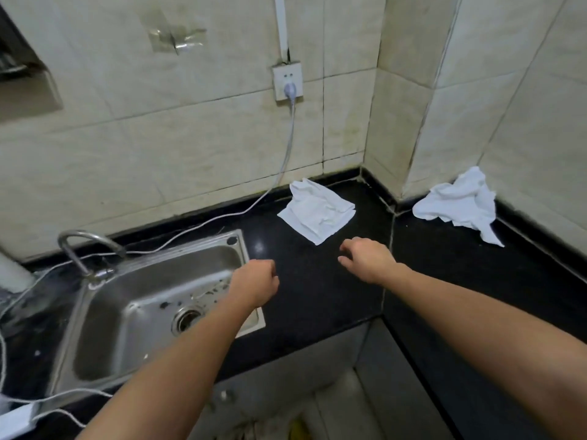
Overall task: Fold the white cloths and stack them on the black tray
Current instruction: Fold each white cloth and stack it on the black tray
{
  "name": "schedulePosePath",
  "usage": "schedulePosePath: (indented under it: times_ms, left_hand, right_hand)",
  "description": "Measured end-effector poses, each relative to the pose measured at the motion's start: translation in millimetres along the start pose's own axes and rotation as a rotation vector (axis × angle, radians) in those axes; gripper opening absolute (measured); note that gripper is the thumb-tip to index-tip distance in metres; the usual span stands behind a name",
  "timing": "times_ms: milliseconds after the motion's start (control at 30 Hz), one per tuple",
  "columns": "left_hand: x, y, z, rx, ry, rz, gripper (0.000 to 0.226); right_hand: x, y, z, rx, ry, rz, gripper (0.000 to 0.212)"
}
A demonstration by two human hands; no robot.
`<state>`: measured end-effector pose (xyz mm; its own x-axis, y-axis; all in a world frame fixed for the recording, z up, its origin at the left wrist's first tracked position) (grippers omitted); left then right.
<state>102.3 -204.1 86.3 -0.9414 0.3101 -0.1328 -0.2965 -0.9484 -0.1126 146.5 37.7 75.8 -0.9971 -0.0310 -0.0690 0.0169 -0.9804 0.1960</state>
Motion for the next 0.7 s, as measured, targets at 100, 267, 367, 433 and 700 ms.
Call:
schedulePosePath:
  times_ms: [100,267,367,433,700]
  left_hand:
    - [48,11,2,-0.013,0.04,-0.015,0.017]
    - [105,16,-11,-0.033,0.091,-0.034,0.02]
    - [131,19,-29,-0.05,0.158,-0.013,0.019]
    - [142,21,-40,-0.057,0.174,0.006,0.018]
    - [174,39,-70,-0.096,0.247,0.178,0.018]
  right_hand:
    - [39,1,-2,0.003,0.007,-0.023,0.034]
    - [91,-18,-10,0.021,0.051,-0.057,0.031]
    - [124,-34,-28,0.019,0.111,-0.066,0.029]
    - [146,-44,-43,0.03,0.137,-0.074,0.028]
    - [241,-71,-95,0.04,0.17,-0.184,0.052]
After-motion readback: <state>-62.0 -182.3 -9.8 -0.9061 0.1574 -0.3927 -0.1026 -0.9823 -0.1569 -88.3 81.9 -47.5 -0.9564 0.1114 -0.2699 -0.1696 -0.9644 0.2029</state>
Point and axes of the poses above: each hand's wrist, its own x-axis towards the middle knuckle, its own z-axis out of the back of the hand, y = z × x, the point moved 3 cm from there along x, towards the middle knuckle, and after that the axes turned 8 degrees about z, right-handed, at the moved point
